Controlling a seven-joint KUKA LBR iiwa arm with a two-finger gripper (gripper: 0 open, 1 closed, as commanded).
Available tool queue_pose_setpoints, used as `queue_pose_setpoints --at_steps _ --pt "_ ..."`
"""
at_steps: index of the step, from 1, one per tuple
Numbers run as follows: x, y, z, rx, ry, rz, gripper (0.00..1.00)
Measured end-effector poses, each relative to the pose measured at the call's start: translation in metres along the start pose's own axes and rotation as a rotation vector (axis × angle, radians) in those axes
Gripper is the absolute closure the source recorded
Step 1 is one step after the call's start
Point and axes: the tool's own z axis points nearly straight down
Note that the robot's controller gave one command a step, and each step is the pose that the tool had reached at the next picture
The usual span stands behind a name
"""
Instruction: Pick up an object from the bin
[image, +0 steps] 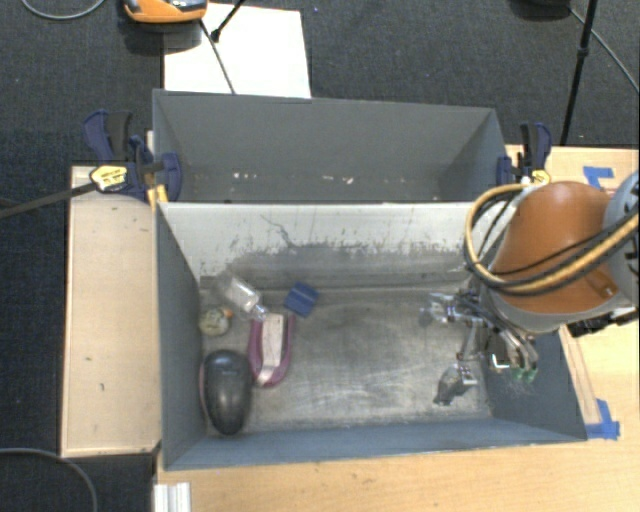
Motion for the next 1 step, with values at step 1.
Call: queue_pose_setpoints --at_steps 1 --pt "-0.0228 0.1216 0.1078 -0.001 -0.005 -0.262 0.0"
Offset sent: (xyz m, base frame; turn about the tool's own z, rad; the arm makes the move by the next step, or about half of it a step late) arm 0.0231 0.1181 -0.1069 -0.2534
